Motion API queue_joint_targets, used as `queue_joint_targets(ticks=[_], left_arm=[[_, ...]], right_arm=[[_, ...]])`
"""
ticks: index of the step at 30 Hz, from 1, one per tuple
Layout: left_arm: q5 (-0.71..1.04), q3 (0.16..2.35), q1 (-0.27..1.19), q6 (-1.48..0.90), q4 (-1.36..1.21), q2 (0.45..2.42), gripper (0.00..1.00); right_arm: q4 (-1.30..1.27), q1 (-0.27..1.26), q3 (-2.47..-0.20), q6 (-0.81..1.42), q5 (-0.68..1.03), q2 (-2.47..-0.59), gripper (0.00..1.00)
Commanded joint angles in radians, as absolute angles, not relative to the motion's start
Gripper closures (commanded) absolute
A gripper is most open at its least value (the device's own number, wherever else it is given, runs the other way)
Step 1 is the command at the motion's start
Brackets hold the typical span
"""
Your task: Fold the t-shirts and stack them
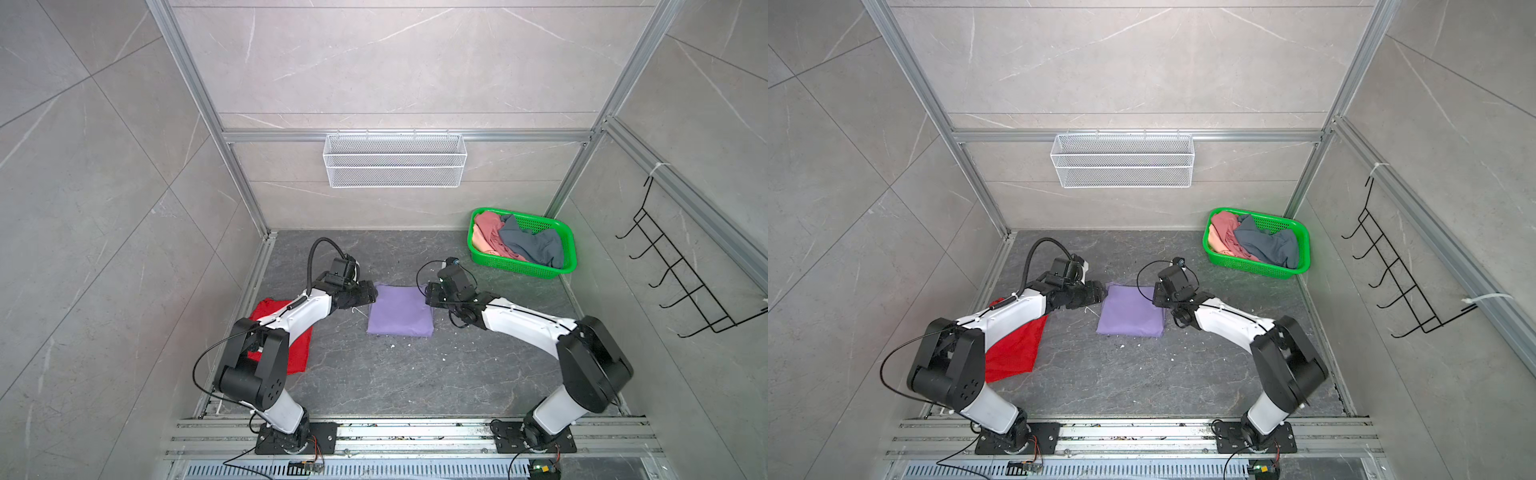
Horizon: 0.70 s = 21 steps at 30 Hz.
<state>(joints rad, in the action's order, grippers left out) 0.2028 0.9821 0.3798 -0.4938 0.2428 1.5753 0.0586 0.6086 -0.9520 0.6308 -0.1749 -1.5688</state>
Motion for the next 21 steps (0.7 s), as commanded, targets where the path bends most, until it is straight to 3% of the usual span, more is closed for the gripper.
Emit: queue_joint_targets(ticks=[1,6,15,18,21], left_arm=[[0.285,0.916,0.385,-0.560,0.288,1.526,0.29],[0.373,0.797,0.390,-0.725,0.159,1.507,0.31],[0.430,0.675,0.424,-0.921,-0.029,1.555,0.38],[0.416,0.680,0.433,-0.933,-0.049,1.574,0.53],[0.412,0.702,0.451,-0.922,-0.056,1.590,0.80]], right_arm=[[0.027,0.614,-0.825,0.804,-0.070,-1.483,0.31],[-0.080,0.646,-0.692,0.988,-0.007,-1.404,0.26],[-0.307,0.772,-0.522,1.277,-0.059,-1.370,0.20],[-0.411,0.800,-0.488,1.334,-0.087,-1.411,0.19],[-0.539,0.816,-0.479,1.389,-0.081,-1.494,0.19]])
